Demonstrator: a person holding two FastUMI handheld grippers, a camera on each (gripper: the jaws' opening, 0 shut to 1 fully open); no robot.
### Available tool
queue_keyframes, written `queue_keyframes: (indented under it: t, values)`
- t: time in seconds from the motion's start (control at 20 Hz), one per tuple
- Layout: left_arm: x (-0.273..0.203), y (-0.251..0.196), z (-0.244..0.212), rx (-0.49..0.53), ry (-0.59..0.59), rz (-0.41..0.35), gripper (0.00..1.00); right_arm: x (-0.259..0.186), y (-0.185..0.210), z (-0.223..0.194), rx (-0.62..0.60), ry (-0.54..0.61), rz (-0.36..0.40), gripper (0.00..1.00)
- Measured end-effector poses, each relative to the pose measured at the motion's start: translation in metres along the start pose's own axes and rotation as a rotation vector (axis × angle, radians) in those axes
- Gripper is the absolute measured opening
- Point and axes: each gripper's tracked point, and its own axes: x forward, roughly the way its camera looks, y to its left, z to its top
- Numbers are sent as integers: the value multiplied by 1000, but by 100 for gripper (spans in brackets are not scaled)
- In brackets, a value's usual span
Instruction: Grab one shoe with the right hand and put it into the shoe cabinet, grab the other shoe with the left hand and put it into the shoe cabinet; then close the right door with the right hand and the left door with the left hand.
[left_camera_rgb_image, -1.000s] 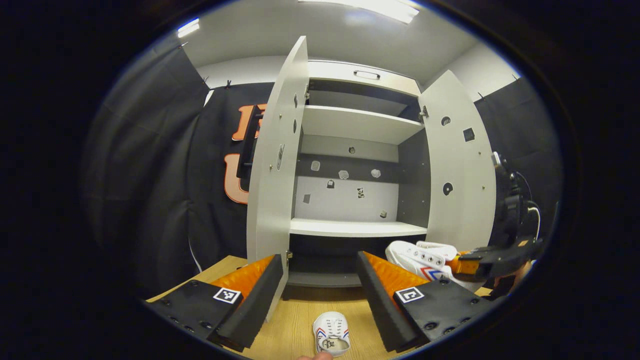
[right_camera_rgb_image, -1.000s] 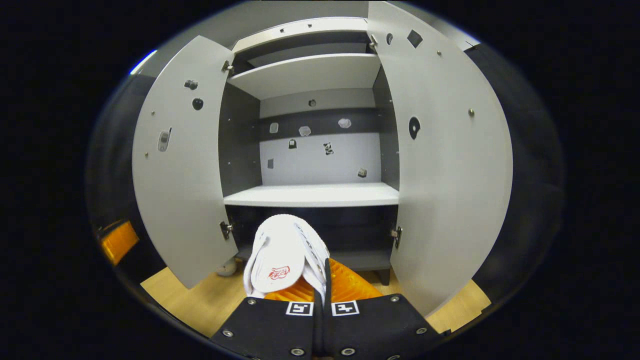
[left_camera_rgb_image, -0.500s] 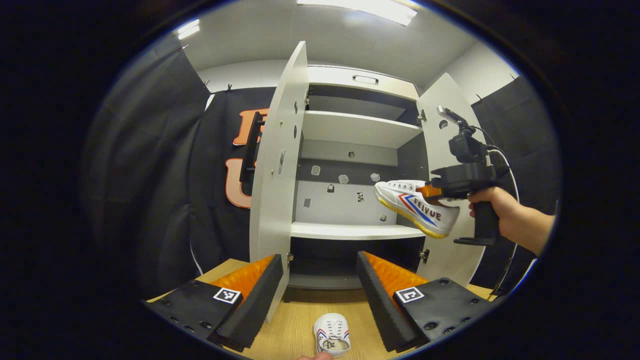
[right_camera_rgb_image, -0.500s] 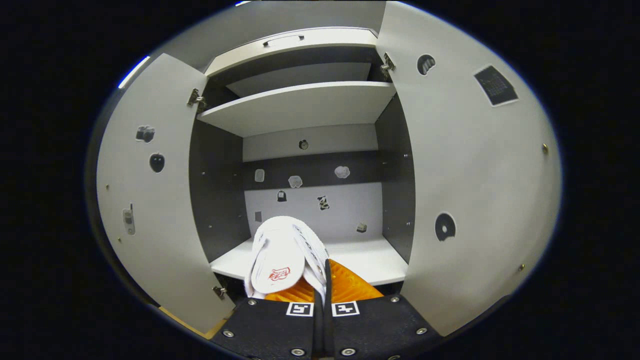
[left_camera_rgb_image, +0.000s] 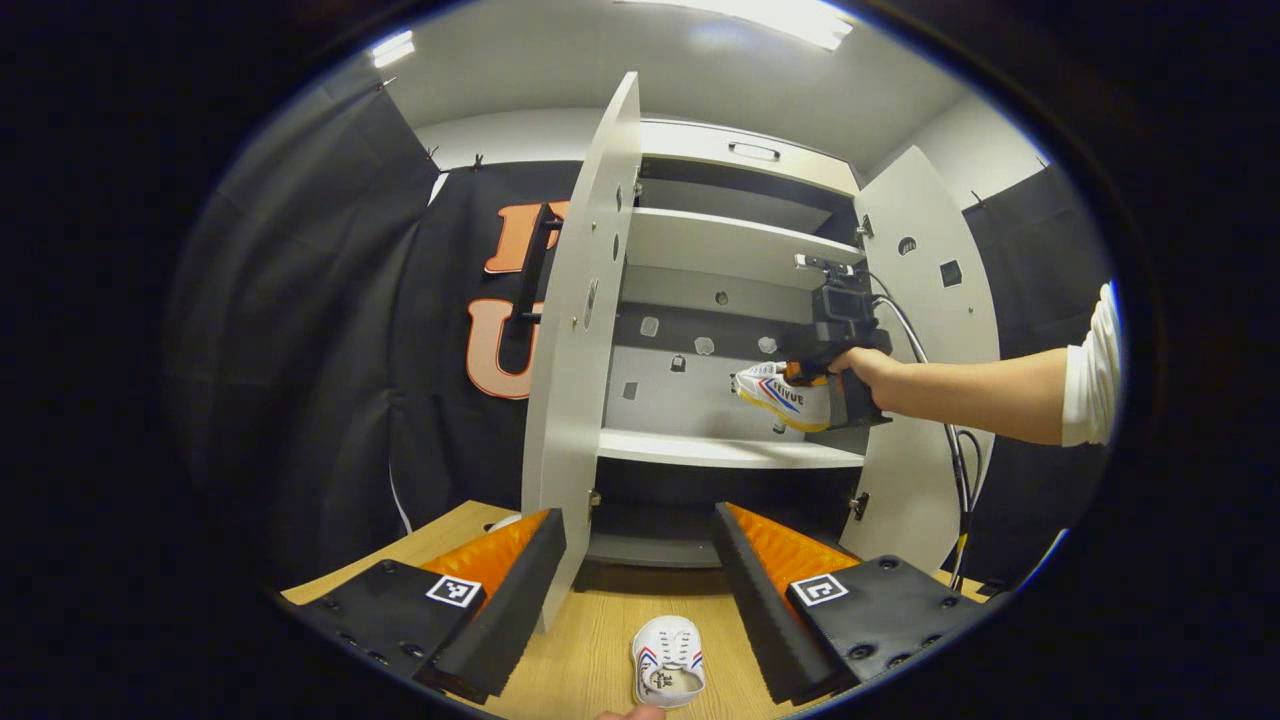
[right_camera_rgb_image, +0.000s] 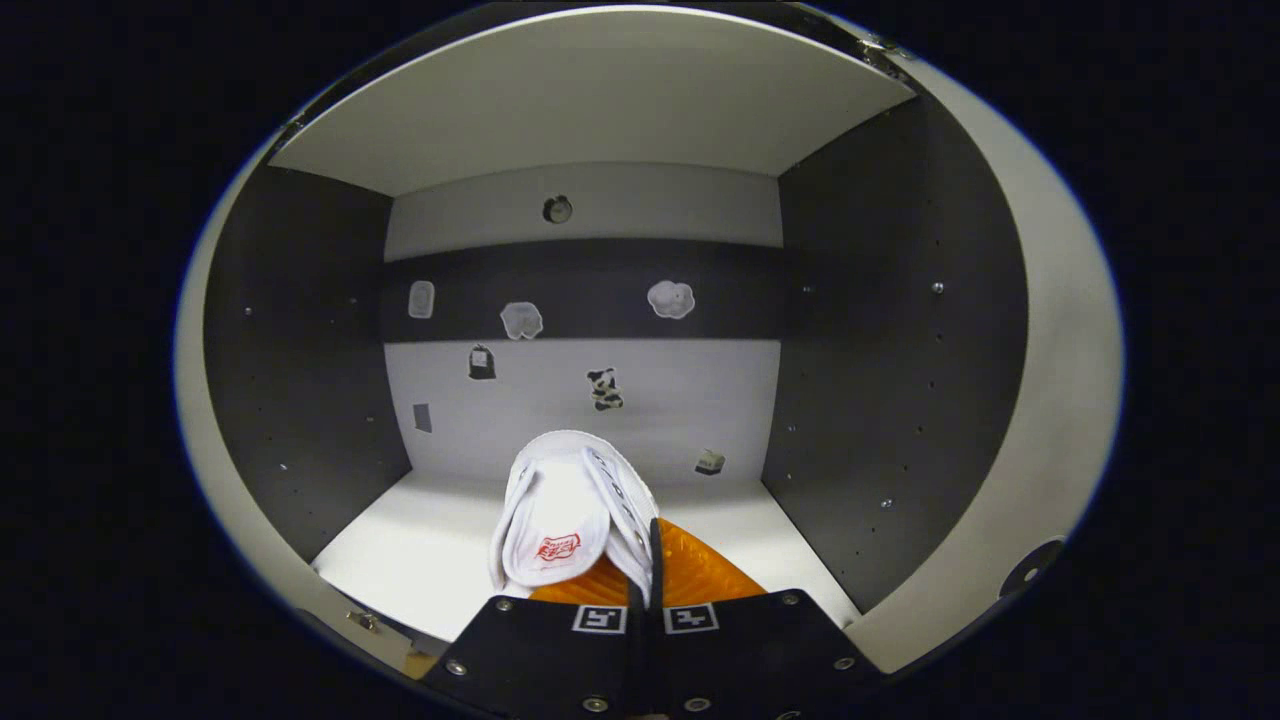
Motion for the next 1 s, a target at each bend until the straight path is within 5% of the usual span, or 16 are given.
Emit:
queue_keyframes:
  t: [0.3, 0.65, 0.75, 0.8, 1.0]
  values:
    - [6, 12, -5, 7, 12, 27, 96, 36, -17, -41, -1, 138, -101, 0]
    - [9, 9, -6, 10, 10, 24, 99, 51, -24, -66, 96, 201, -135, 5]
    - [8, 10, -8, 7, 11, 25, 99, 45, -25, -61, 96, 193, -138, 14]
    - [9, 10, -10, 5, 14, 25, 99, 41, -25, -59, 101, 187, -134, 32]
    - [12, 7, -9, 4, 12, 16, 96, 18, -24, -50, 118, 188, -86, 52]
